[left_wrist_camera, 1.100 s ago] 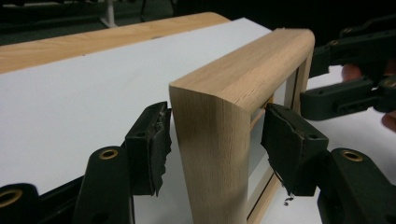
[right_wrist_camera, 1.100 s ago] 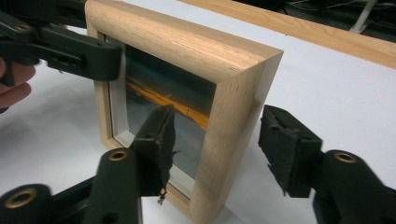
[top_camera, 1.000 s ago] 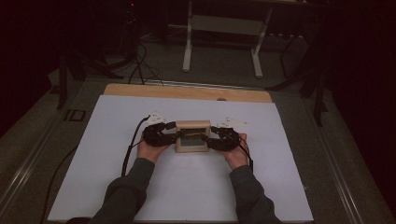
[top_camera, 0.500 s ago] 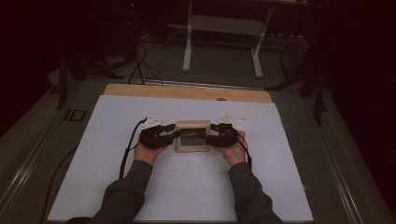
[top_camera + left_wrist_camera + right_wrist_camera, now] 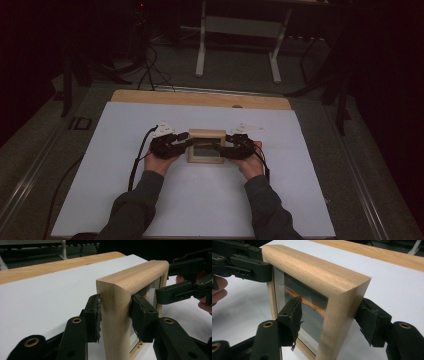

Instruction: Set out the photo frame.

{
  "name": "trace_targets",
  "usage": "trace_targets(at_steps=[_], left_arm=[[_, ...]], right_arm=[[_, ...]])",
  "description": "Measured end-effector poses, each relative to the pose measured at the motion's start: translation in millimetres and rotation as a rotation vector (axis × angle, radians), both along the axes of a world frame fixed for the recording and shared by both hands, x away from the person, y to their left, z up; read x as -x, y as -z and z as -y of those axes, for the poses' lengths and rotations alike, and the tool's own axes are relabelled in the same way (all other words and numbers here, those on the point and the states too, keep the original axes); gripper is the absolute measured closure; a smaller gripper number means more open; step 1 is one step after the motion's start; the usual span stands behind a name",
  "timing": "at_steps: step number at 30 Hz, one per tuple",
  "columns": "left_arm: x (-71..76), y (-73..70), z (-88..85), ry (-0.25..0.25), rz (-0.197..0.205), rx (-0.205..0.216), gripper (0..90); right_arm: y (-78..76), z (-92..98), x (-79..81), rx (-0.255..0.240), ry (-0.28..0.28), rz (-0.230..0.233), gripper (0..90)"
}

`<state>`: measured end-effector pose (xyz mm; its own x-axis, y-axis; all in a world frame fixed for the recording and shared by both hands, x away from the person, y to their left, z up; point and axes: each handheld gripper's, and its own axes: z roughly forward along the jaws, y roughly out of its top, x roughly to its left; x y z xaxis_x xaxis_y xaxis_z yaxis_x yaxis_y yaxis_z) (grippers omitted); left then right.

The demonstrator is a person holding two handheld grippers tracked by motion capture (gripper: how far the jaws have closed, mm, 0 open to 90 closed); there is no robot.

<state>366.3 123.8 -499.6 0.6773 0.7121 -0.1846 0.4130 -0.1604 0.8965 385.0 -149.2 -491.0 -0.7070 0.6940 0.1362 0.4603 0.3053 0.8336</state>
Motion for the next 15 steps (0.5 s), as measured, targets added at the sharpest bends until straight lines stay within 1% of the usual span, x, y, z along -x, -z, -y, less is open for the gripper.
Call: trace_targets(at_steps=[5,6,15], left_arm=[[0.2,1.0,1.2,0.0,-0.008,-0.001,53.6],[0.3,0.8,0.9,0.0,-0.009,0.004,53.3],[1.1,-1.2,-2.6,0.003,-0.014,0.01,52.2]], right_arm=[[0.5,0.1,-0.2,0.001,-0.001,-0.001,37.6],[0.6,0.2,-0.1,0.002,-0.001,-0.002,37.4],[0.3,1.5,1.5,0.011,0.007,-0.001,35.9]])
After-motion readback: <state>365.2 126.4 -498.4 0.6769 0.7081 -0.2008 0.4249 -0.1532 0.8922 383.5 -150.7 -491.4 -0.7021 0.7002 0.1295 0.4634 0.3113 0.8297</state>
